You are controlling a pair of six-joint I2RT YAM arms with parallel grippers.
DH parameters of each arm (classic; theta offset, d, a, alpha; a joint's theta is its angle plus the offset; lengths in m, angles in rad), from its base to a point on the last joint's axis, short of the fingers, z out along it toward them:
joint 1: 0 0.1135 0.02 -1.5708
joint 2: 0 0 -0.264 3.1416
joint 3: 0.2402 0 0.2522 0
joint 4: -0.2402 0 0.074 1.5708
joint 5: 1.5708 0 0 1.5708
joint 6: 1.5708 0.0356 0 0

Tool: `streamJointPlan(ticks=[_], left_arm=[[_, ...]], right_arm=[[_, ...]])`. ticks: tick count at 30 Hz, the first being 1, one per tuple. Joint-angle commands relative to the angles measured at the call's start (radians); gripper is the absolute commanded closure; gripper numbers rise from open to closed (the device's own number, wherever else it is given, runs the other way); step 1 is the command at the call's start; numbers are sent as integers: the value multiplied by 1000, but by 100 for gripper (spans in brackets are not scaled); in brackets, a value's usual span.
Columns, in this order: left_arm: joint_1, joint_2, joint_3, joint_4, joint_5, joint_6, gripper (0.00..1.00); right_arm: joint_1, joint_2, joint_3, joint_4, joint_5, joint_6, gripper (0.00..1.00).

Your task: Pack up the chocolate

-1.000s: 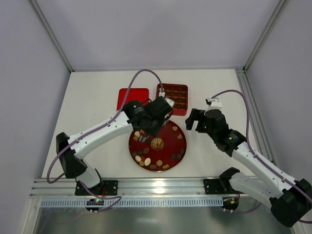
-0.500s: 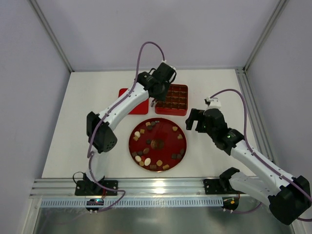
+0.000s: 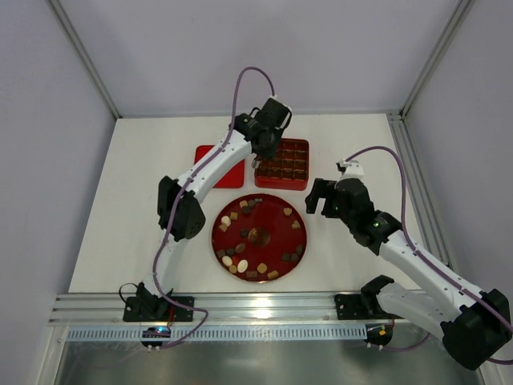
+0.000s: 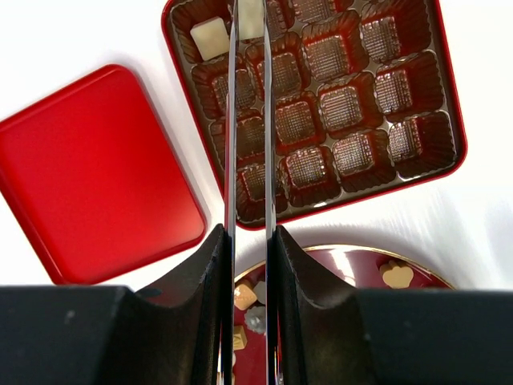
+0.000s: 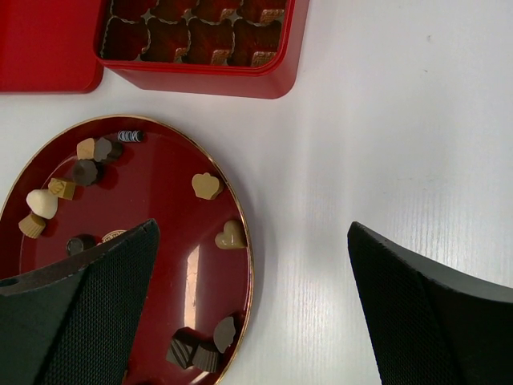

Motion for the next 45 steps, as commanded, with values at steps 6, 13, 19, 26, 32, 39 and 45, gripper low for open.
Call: streamJointPlan(ticks=[6,13,19,26,32,39,45], left_arm=[[14,10,8,85,42,48,81],[20,37,20,74,47,56,81],[31,52,20,77,48,59,79],[34,61,22,77,48,65,73],[37,63,33,76,55,68,68],[36,52,37,79,59,74,62],[37,40,43,82,51,82,59]], right_arm=[[-6,3,33,39,-6,-4,0],[-9,0,33,36,0,-9,0],[-9,3,31,36,-5,-9,0],[-11,0,32,33,-3,-12,0],[-12,2,32,36,-5,-10,0],[-12,3,31,36,-5,-7,0],[-14,2,28,38,-6,-5,0]])
